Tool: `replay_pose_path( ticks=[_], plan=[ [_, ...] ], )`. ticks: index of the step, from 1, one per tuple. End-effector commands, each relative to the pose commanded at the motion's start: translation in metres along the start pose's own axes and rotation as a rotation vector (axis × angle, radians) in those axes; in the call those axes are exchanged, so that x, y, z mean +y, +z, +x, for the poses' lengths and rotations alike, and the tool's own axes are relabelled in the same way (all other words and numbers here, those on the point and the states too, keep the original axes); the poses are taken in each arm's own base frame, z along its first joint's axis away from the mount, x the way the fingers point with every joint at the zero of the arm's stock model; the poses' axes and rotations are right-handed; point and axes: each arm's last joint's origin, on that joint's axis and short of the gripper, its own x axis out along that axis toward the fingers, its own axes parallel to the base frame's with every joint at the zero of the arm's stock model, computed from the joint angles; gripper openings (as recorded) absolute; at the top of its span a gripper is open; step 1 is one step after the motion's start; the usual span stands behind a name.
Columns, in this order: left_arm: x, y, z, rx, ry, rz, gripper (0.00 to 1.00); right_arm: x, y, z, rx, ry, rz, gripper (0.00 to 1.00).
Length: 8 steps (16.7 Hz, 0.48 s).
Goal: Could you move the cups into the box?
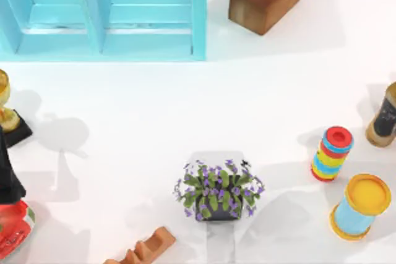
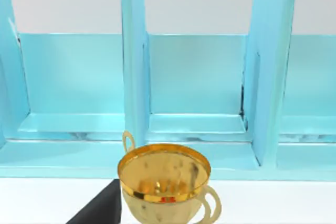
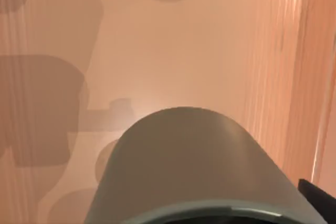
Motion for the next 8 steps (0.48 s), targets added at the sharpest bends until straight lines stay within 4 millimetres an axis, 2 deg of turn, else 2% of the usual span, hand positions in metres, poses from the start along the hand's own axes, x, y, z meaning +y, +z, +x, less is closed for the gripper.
replay_pose_path(
  ticks=[2, 8],
  plan=[
    [0.0, 0.0, 0.0, 0.0, 0.0, 0.0, 1.0, 0.001, 0.0, 0.004, 0.001, 0.0, 0.0, 0.0],
    [0.0, 0.0, 0.0, 0.0, 0.0, 0.0, 1.0, 0.006, -0.001, 0.039, -0.007, -0.002, 0.0, 0.0]
  ],
)
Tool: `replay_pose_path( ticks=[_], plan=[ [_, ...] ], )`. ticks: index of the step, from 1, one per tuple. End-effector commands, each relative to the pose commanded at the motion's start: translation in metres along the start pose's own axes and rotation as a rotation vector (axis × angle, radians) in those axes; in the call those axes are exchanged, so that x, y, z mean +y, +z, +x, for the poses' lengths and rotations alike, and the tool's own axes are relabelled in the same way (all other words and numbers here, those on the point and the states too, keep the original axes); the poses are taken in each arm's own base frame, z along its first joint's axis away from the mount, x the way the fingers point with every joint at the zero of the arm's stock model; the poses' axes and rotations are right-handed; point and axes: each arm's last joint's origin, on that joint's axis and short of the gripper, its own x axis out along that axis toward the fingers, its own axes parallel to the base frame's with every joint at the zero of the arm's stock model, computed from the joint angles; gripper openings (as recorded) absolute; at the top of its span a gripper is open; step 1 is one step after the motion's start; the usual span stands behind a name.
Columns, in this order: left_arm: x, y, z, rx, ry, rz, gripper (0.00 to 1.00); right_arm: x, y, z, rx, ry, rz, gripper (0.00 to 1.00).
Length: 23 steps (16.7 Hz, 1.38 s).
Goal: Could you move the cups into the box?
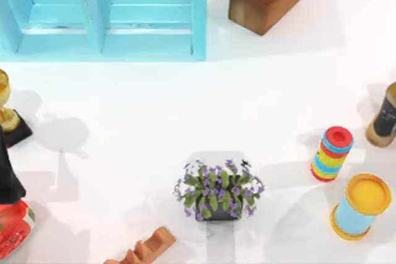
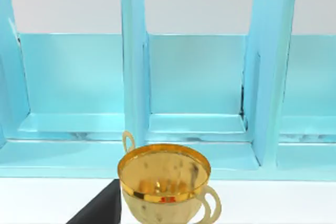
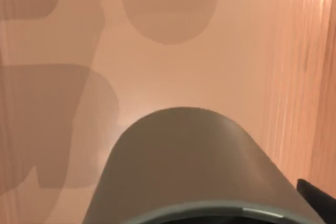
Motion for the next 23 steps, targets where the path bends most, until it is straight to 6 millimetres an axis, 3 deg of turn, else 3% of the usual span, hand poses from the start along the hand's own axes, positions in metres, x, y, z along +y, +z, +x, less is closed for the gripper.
replay_pose_path(
  ticks=[3, 7, 20, 23],
  plan=[
    [0.0, 0.0, 0.0, 0.0, 0.0, 0.0, 1.0, 0.003, -0.003, 0.021, 0.003, 0.002, 0.002, 0.0],
    [0.0, 0.0, 0.0, 0.0, 0.0, 0.0, 1.0, 0.004, -0.003, 0.024, 0.006, 0.004, 0.001, 0.0],
    [0.0, 0.0, 0.0, 0.0, 0.0, 0.0, 1.0, 0.004, -0.003, 0.024, 0.006, 0.004, 0.001, 0.98],
    [0.0, 0.0, 0.0, 0.0, 0.0, 0.0, 1.0, 0.004, -0.003, 0.024, 0.006, 0.004, 0.001, 1.0]
  ],
)
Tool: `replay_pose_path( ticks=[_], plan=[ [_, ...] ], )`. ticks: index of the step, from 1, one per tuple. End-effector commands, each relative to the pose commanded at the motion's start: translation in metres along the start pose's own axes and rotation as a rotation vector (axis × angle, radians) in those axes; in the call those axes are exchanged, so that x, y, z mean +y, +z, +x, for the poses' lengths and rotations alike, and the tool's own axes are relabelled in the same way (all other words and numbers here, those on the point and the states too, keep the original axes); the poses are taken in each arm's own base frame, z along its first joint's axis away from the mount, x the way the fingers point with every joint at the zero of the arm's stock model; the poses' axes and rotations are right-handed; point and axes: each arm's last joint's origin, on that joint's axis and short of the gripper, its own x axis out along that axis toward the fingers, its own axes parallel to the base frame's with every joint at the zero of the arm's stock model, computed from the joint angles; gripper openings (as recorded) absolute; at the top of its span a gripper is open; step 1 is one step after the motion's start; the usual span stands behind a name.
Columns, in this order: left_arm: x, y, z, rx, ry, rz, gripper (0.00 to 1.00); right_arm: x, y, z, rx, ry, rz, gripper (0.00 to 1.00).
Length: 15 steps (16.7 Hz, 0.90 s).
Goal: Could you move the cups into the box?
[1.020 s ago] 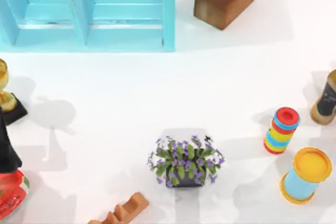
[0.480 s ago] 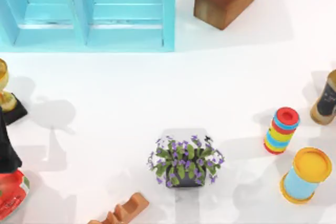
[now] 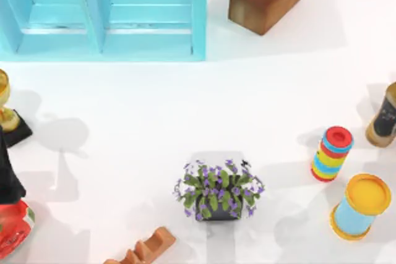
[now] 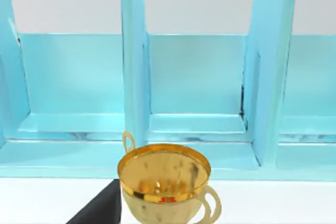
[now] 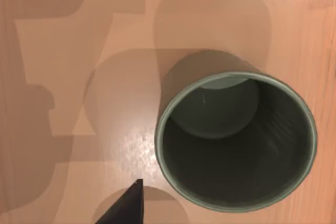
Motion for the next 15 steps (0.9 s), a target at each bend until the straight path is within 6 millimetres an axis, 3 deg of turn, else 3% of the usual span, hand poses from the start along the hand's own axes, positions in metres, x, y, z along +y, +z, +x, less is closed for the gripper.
replay_pose_path(
  ticks=[8, 15],
  plan=[
    [0.0, 0.0, 0.0, 0.0, 0.0, 0.0, 1.0, -0.001, 0.001, -0.004, -0.003, -0.003, 0.002, 1.0],
    [0.0, 0.0, 0.0, 0.0, 0.0, 0.0, 1.0, -0.007, 0.01, -0.069, -0.008, -0.007, 0.003, 1.0]
  ],
)
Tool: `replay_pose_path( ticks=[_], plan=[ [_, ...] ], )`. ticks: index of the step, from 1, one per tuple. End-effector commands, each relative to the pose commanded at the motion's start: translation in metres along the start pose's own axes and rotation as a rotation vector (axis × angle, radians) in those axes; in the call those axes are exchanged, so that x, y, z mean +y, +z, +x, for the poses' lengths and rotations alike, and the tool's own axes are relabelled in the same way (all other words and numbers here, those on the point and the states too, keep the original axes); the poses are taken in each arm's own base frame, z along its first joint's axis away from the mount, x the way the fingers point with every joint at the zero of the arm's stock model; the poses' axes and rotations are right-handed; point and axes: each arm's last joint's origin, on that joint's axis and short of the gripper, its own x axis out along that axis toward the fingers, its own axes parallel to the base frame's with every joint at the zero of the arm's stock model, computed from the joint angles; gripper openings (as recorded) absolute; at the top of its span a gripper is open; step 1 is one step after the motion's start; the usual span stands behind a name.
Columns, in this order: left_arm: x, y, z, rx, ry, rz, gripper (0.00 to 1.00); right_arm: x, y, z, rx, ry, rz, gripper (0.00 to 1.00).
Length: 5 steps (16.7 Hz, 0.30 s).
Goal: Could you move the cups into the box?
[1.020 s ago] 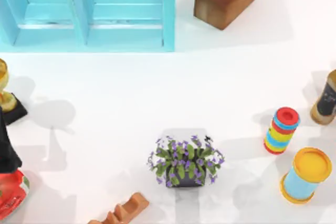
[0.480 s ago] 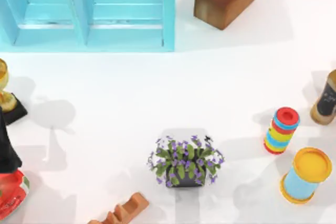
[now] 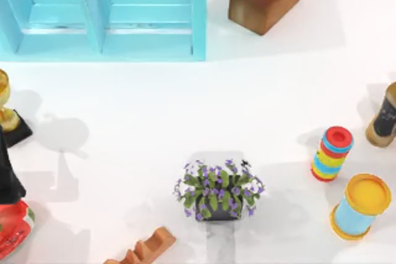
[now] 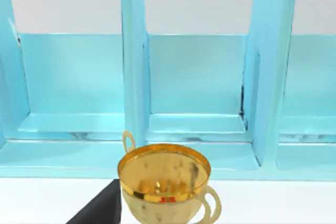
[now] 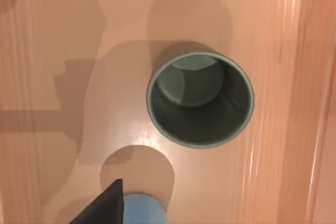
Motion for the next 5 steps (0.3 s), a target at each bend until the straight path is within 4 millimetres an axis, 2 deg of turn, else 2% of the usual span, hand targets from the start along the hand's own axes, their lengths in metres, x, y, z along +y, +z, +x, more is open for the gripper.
replay_pose_path(
  ticks=[3, 5],
  plan=[
    [0.0, 0.0, 0.0, 0.0, 0.0, 0.0, 1.0, 0.001, -0.001, -0.024, 0.008, 0.006, -0.001, 1.0],
    [0.0, 0.0, 0.0, 0.0, 0.0, 0.0, 1.0, 0.002, -0.001, -0.031, 0.007, 0.007, -0.001, 1.0]
  ],
)
